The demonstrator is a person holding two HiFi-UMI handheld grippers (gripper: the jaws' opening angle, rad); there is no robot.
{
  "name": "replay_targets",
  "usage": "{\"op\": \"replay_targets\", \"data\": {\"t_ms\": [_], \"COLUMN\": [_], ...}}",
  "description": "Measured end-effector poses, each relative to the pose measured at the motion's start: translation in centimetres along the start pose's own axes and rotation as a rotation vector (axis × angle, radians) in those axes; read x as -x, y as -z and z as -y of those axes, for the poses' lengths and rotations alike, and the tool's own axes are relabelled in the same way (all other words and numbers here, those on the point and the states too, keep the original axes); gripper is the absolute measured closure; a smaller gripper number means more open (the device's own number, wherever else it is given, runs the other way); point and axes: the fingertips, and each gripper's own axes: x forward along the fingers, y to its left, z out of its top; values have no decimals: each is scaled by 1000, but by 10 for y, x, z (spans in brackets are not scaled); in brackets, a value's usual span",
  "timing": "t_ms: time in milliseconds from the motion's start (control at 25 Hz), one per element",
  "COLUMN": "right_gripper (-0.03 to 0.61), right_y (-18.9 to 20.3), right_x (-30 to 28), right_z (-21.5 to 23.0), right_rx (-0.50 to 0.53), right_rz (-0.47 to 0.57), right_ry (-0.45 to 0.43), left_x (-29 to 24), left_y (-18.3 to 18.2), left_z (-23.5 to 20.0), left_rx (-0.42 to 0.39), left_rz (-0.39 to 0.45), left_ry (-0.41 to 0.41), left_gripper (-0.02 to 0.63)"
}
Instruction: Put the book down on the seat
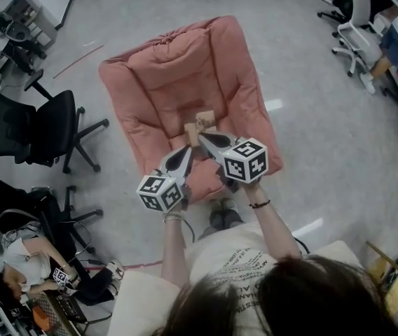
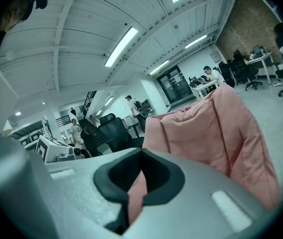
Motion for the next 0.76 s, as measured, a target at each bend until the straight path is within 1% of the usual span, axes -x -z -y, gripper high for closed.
{"op": "replay_targets", "data": {"t_ms": [760], "right_gripper": [577], "right_y": [5], "right_x": [1], "right_z": [1], "right_rx": [6], "right_rz": [-3], "right_ry": [-3], "left_x": [0], "left_y": [5], "left_z": [2], "left_rx": [0], "left_rz": [-10], "left_ry": [10], "left_gripper": [615]}}
